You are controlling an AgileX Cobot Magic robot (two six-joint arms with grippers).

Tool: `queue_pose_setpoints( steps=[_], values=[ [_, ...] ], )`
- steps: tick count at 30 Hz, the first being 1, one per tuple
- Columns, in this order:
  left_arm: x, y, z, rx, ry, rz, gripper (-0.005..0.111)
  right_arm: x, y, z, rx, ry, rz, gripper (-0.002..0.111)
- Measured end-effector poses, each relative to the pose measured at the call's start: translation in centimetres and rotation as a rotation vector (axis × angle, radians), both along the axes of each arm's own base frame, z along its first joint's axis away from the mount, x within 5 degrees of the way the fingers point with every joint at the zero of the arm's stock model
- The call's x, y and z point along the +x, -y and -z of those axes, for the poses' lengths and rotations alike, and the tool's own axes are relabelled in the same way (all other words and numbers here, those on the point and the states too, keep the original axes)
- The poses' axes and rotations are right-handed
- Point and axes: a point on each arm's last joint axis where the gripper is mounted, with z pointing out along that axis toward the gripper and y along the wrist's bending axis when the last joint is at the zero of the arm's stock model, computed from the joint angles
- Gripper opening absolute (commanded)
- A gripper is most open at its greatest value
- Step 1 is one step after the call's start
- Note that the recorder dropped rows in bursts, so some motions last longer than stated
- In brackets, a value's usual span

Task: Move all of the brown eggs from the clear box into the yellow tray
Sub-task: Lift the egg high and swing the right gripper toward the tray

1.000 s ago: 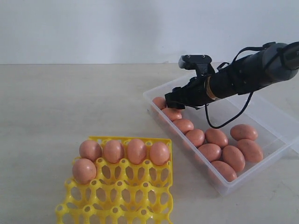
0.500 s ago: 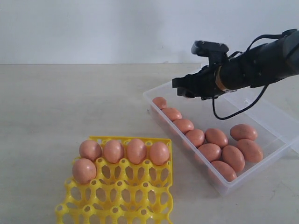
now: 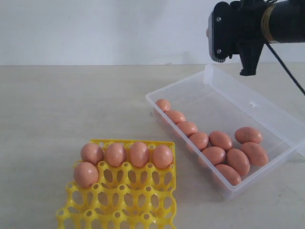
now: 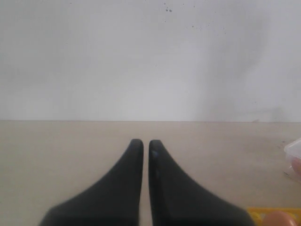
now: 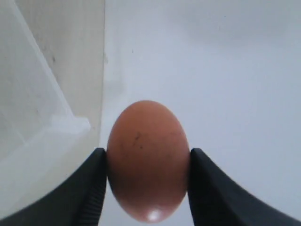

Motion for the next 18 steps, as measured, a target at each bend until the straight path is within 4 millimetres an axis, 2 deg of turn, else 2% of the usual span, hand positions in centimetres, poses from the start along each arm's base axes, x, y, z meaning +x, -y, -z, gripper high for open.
queue_pose_setpoints(
  steps=[1, 3, 6, 8, 11, 14, 16, 18],
  values=[
    [0.0, 0.0, 0.0, 0.000, 0.000, 0.000, 0.004, 0.0, 0.5, -0.3, -0.098, 0.029, 0.015, 0.000],
    [0.0, 0.0, 0.0, 0.000, 0.000, 0.000, 0.004, -0.2, 1.7, -1.4, -0.183, 0.079, 0.112, 0.000],
    [0.0, 0.0, 0.0, 0.000, 0.000, 0.000, 0.004, -1.0, 3.6, -3.3, -0.236, 0.151, 0.310, 0.000],
    [0.0, 0.0, 0.0, 0.000, 0.000, 0.000, 0.004, -1.7, 5.0, -4.8, -0.206, 0.206, 0.458, 0.000],
    [0.0, 0.0, 0.0, 0.000, 0.000, 0.000, 0.004, -2.0, 7.1, -7.0, 0.116, 0.328, 0.692, 0.000],
    [0.0, 0.0, 0.0, 0.000, 0.000, 0.000, 0.004, -3.0, 10.7, -8.5, 0.398, 0.486, 0.960, 0.000],
    [0.0, 0.0, 0.0, 0.000, 0.000, 0.000, 0.004, -3.9, 13.5, -8.0, 0.555, 0.489, 1.128, 0.000],
    [0.0, 0.0, 0.0, 0.000, 0.000, 0.000, 0.004, -4.8, 15.9, -6.4, 0.725, 0.375, 1.287, 0.000]
  ],
)
